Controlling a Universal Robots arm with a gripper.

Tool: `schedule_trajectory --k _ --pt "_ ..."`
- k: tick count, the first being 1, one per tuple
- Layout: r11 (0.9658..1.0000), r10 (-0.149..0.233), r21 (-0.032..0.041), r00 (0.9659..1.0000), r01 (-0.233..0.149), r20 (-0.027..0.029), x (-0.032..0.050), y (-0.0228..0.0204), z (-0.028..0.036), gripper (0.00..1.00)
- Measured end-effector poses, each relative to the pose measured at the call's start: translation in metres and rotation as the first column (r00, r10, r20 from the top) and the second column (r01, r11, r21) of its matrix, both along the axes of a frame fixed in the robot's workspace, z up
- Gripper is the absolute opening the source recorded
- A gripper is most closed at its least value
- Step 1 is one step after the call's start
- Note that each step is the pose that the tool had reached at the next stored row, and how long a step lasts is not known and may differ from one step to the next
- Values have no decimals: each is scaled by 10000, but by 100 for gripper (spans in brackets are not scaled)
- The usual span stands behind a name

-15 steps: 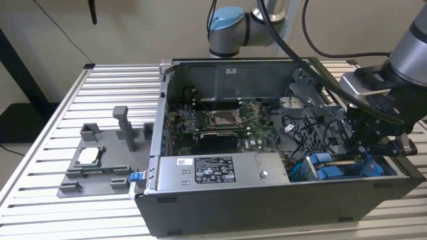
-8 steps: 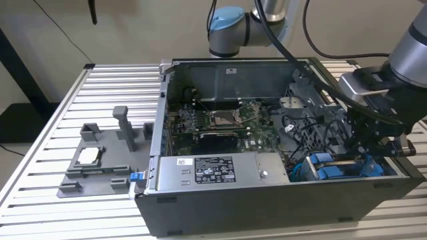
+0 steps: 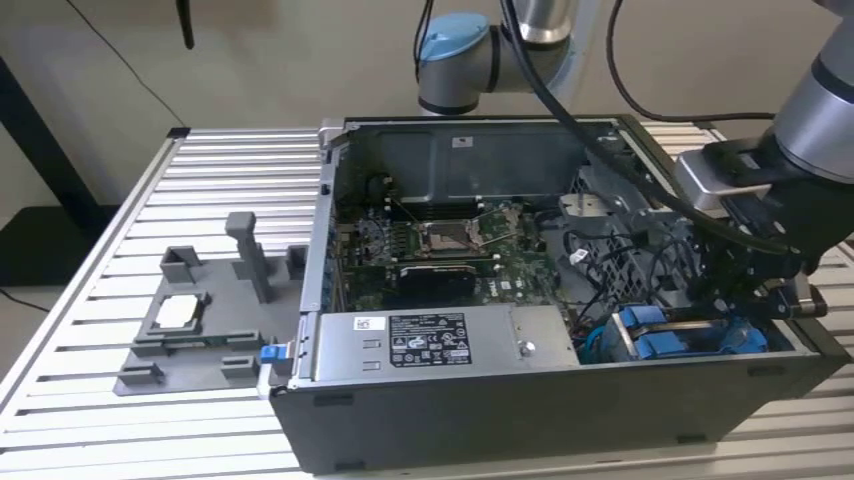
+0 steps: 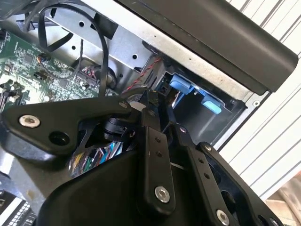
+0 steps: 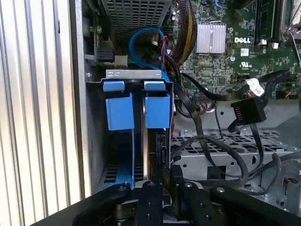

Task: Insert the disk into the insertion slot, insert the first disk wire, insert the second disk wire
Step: 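Insert the first disk wire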

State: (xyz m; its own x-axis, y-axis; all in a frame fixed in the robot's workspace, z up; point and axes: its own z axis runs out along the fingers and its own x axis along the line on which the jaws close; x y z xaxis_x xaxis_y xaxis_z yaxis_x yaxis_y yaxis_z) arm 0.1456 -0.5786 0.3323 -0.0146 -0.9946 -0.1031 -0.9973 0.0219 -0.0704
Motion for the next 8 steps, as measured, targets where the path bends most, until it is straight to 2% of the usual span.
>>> schedule_trajectory --k 1,2,7,8 --pt "10000 -5 1 10000 5 -15 2 0 2 21" --pt "10000 -10 0 10000 10 -29 2 0 11 27" --pt "10000 -19 -1 10000 19 -44 3 0 122 27" --pt "10000 -19 -1 10000 19 -44 3 0 220 27"
